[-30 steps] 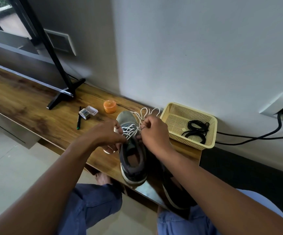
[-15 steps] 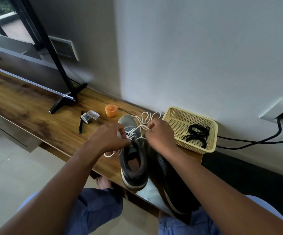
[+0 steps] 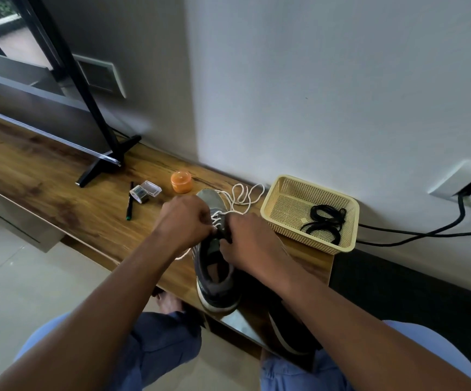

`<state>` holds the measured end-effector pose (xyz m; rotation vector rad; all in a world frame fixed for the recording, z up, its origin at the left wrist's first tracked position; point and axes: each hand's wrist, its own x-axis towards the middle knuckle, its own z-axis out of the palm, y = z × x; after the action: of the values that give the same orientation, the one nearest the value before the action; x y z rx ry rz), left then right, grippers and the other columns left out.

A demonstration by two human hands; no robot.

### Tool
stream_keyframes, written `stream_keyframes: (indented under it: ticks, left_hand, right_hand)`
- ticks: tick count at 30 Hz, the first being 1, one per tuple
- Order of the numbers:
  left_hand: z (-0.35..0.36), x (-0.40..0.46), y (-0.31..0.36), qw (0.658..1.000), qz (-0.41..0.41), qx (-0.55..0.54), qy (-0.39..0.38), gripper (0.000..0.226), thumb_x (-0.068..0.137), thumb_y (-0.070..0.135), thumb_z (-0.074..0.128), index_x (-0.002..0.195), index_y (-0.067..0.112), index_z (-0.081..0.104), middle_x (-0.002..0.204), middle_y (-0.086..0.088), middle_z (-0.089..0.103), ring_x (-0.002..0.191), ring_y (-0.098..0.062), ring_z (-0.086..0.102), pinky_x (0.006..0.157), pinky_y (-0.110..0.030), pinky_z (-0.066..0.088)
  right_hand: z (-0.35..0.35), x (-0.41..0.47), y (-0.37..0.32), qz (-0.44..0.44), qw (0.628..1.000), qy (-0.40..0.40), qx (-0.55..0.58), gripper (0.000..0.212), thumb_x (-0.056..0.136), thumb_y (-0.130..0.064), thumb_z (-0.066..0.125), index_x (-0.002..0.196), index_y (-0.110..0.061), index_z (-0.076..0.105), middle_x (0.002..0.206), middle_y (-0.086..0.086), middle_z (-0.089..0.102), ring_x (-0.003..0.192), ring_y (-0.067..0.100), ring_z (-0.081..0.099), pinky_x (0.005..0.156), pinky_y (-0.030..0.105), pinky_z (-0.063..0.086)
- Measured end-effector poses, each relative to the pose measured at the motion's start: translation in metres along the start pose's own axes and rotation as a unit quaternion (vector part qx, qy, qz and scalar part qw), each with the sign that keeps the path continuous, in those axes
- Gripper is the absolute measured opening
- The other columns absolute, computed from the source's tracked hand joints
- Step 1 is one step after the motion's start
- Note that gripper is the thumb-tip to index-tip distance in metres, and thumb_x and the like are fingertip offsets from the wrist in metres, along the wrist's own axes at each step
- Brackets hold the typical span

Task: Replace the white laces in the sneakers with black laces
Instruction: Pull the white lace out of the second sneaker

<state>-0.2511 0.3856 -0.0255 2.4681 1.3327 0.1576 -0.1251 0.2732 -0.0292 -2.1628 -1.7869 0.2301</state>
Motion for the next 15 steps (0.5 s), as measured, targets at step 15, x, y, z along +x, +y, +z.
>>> stream_keyframes:
  ticks: [15]
  left_hand:
    - [-0.015, -0.003, -0.002, 0.995, 0.05, -0.064, -0.057, 0.014, 0.081, 0.032, 0.08, 0.092, 0.039, 0.075, 0.089, 0.025, 0.069, 0.086, 0.007, 0.062, 0.069, -0.022, 0.051]
  right_hand:
    - [0.007, 0.007, 0.01, 0.056, 0.997, -0.016, 0.045, 0.031, 0.08, -0.033, 0.076, 0.072, -0.022, 0.049, 0.073, 0.0, 0.055, 0.078, 0.03, 0.066, 0.061, 0.031, 0.041]
